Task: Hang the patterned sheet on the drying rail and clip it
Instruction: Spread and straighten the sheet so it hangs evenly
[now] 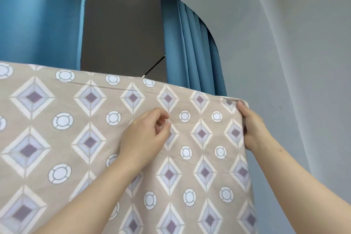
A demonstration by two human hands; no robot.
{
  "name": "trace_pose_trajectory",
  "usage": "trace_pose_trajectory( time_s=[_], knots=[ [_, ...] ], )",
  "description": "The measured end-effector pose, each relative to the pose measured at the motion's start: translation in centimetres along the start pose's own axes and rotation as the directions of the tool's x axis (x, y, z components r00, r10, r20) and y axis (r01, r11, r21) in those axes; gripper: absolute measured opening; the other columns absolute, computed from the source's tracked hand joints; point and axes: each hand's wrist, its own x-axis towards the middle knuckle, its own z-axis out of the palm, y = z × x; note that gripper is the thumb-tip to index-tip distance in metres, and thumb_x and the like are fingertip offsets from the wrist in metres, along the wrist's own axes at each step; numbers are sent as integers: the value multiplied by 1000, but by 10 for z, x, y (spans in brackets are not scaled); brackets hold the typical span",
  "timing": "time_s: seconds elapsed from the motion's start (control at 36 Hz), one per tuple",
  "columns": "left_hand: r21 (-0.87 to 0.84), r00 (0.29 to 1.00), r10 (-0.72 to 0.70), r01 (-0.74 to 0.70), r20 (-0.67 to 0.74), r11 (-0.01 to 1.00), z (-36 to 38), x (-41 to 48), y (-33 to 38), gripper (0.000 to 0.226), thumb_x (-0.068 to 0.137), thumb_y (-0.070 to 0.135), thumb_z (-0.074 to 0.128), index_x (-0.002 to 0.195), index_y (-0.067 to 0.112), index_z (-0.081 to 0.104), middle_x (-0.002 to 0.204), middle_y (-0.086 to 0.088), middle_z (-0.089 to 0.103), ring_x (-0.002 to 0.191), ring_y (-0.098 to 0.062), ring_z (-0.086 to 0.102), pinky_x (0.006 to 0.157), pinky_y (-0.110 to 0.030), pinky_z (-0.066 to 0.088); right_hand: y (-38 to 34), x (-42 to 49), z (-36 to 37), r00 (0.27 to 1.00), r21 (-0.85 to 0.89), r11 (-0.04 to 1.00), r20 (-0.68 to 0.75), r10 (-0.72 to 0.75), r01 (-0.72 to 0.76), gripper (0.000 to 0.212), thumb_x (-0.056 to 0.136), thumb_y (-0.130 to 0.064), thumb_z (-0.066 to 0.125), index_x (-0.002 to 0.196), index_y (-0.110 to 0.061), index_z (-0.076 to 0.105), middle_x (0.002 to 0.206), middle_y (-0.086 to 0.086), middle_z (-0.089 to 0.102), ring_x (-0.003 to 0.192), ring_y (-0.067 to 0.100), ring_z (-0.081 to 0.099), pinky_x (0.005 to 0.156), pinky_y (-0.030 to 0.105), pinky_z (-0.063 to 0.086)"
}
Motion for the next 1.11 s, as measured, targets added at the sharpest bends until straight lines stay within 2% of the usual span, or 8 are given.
trace_pose_trajectory(
  time_s=[0.06,0.17,0.31,0.44,0.56,0.69,0.81,1.11],
  knots=[
    [24,1000,12,-12,-10,1000,-2,2,1,6,86,26,57,90,30,58,80,12,59,78,-7,55,73,-29,46,-1,3,-1,1000,37,999,-7,5,-5,43,88,-39,57,119,-10,60,111,10,68,103,31,64,84,45,52],
    [103,998,52,-49,-27,993,-7,4,1,9,88,28,54,94,27,61,82,14,56,80,-8,55,70,-27,44,-2,-4,2,988,-100,992,122,89,-77,30,91,-41,51,98,-14,64,74,4,73,70,22,69,64,35,54],
    [232,985,147,-124,-85,965,-14,17,-1,18,82,32,48,90,24,62,82,16,53,87,-13,53,67,-25,30,-17,0,-3,999,92,995,-41,26,-22,47,88,-43,56,121,-10,59,110,9,68,98,27,66,74,39,53],
    [274,955,252,-204,-156,940,-16,27,-4,31,76,34,40,87,20,65,92,8,65,95,-21,53,76,-26,33,-6,-10,-7,968,-63,985,185,171,-162,32,90,-41,50,103,-15,64,90,8,72,74,25,70,70,38,50],
    [494,896,386,-239,-218,836,-18,50,-6,31,77,32,42,90,19,66,98,1,65,102,-24,54,86,-33,26,-13,-10,1,974,-20,994,197,109,-107,25,94,-32,47,86,-15,65,72,5,72,60,19,70,70,38,49],
    [660,998,65,-58,14,749,-28,83,8,36,96,35,33,123,20,53,128,0,52,129,-23,36,109,-55,7,-20,-9,12,952,-122,990,286,107,-75,24,94,-29,49,79,-17,65,68,2,70,59,15,68,68,34,50],
    [734,972,-117,-71,203,676,-25,102,19,26,93,17,28,90,24,53,98,2,59,107,-23,46,106,-53,11,-23,-6,18,974,-132,991,219,62,-33,20,95,-27,49,82,-19,62,61,-1,70,64,16,65,61,31,50],
    [615,998,55,-62,29,786,15,117,39,20,90,13,41,90,23,58,92,1,64,95,-22,50,93,-38,24,-37,2,0,995,-59,997,92,-37,42,13,94,-27,52,87,-22,61,83,2,66,71,18,64,62,34,50]
  ],
)
